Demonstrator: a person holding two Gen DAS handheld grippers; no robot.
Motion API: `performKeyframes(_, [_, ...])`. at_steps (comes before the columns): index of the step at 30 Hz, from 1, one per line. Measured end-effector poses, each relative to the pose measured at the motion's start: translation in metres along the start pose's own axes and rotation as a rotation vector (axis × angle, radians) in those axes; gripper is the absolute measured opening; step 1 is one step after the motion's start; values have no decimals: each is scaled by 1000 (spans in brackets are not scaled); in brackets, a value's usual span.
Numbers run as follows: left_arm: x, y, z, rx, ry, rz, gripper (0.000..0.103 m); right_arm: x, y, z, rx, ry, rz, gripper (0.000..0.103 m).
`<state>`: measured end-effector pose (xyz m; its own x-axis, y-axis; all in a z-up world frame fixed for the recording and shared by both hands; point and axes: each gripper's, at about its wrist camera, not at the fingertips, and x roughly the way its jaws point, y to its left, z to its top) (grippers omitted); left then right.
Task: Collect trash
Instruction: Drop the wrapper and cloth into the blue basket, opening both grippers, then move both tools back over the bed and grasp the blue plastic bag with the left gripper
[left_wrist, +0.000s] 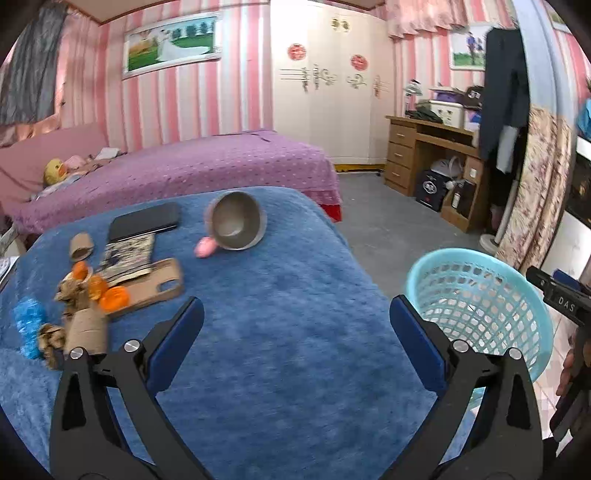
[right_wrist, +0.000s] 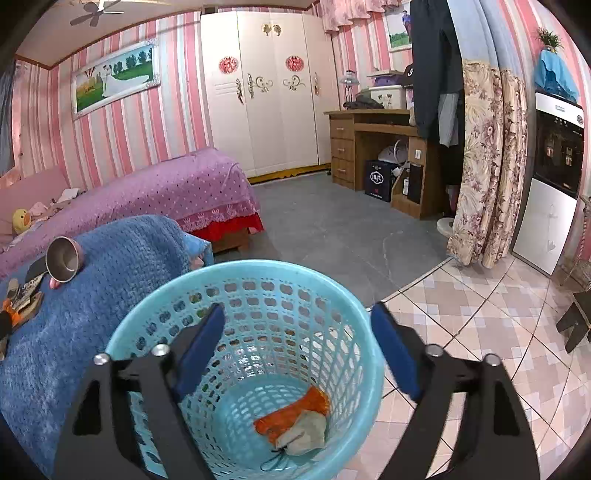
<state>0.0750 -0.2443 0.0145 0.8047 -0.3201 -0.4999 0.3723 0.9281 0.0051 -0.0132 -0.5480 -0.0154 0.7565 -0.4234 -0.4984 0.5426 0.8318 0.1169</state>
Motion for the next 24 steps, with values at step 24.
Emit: performKeyframes(24, [-48,232,-28,-139,65,316,97,-22,169,-14,-151,37,222,89])
